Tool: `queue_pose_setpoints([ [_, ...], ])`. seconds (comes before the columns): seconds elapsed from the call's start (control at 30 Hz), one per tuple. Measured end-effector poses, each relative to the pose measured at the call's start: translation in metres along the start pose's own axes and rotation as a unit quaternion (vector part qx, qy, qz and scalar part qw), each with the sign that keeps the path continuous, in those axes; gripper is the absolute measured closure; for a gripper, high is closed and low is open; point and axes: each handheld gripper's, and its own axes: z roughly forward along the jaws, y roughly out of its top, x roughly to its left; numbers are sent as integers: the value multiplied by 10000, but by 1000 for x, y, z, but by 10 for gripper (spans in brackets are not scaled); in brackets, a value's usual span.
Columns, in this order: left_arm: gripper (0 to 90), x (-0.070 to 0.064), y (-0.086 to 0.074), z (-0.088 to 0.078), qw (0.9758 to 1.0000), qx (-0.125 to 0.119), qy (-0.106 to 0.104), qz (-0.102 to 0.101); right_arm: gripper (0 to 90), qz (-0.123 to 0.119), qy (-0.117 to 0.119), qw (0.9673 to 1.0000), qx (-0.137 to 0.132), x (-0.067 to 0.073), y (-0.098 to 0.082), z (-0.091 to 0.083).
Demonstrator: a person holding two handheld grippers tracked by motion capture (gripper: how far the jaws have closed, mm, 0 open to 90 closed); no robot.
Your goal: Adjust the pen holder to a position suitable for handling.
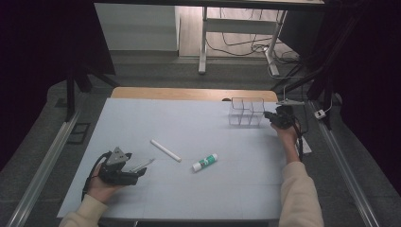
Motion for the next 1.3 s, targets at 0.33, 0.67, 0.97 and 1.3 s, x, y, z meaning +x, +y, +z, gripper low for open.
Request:
queue_pose_setpoints([
  [0.33,175,1,0,1,10000,22,-4,-3,887,29,130,9999,-39,-2,2,10],
  [0.67,175,1,0,2,10000,40,-22,6,888,-74,202,9997,-121,2,11,8],
  [0.97,175,2,-1,2,10000,49,-41,14,888,-185,321,9992,-126,16,16,13],
  [1.3,175,2,-1,3,10000,51,-67,31,888,-313,497,9982,-108,39,23,21],
])
